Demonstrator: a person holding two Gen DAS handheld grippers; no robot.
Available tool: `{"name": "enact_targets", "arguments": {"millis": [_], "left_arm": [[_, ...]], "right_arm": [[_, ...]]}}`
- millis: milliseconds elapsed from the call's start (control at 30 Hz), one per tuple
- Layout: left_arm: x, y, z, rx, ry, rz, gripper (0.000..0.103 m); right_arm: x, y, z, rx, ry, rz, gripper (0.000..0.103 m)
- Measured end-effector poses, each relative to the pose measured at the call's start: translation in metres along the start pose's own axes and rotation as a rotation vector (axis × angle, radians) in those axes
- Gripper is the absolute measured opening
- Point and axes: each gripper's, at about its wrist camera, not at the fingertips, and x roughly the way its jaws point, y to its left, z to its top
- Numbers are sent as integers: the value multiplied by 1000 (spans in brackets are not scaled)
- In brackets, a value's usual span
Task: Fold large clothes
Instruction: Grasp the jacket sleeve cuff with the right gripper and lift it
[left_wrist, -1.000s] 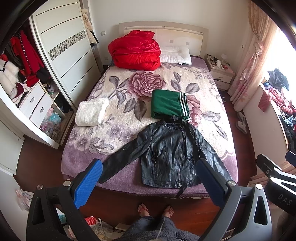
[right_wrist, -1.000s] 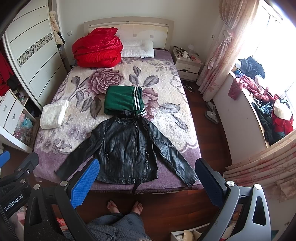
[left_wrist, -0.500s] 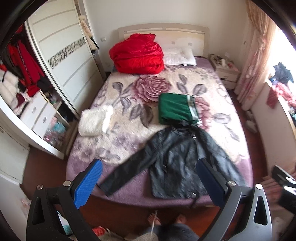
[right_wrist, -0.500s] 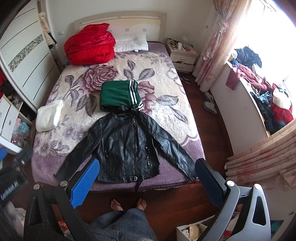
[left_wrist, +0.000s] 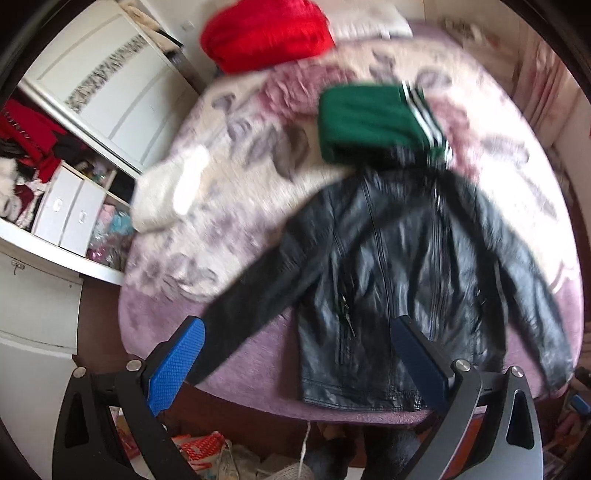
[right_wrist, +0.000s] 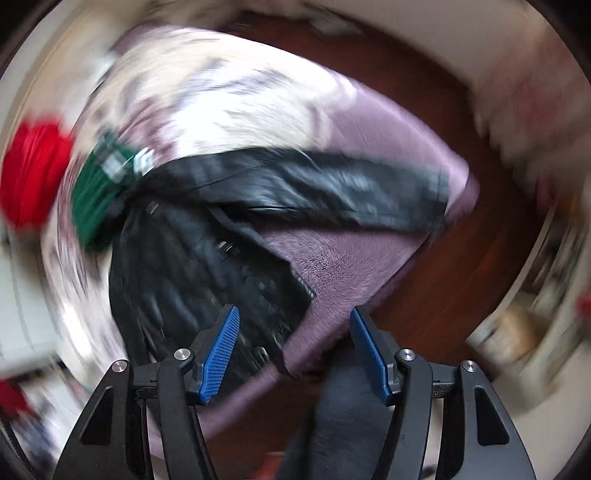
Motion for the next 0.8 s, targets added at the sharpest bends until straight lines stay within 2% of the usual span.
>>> {"name": "enact_targets", "arguments": {"millis": [133, 267, 367, 433, 467, 500, 533, 633, 667, 700, 767, 800], "left_arm": [[67, -46, -8, 66, 80, 22, 103], [120, -72, -16, 72, 148, 27, 103], [159, -88, -19, 72, 198, 33, 103], [178, -97, -18, 82, 209, 38, 103], [184, -101, -17, 90, 205, 41, 103], [189, -104, -16, 99, 197, 49, 103], [193, -106, -13, 105, 188, 50, 103], [201, -112, -7, 118, 159, 42, 103], [204, -114, -6, 123, 151, 37, 103], [207, -115, -5, 127, 145, 36, 103], [216, -119, -4, 125, 134, 37, 103], [221, -120, -5, 126, 138, 36, 103]], "right_arm": [[122, -100, 44, 291, 85, 97, 66], [190, -169, 55, 504, 92, 119, 66], [228, -203, 62, 620, 59, 207, 66], [237, -208, 66, 668, 8, 257, 56], [238, -210, 67, 700, -44, 253, 45], [237, -211, 67, 721, -70, 240, 18], [230, -212, 65, 762, -129, 205, 8], [203, -210, 68, 784, -266, 226, 5], [191, -205, 74, 746, -324, 235, 5], [187, -202, 78, 716, -345, 249, 5], [198, -199, 89, 665, -316, 290, 10], [209, -201, 90, 663, -275, 303, 23]]}}
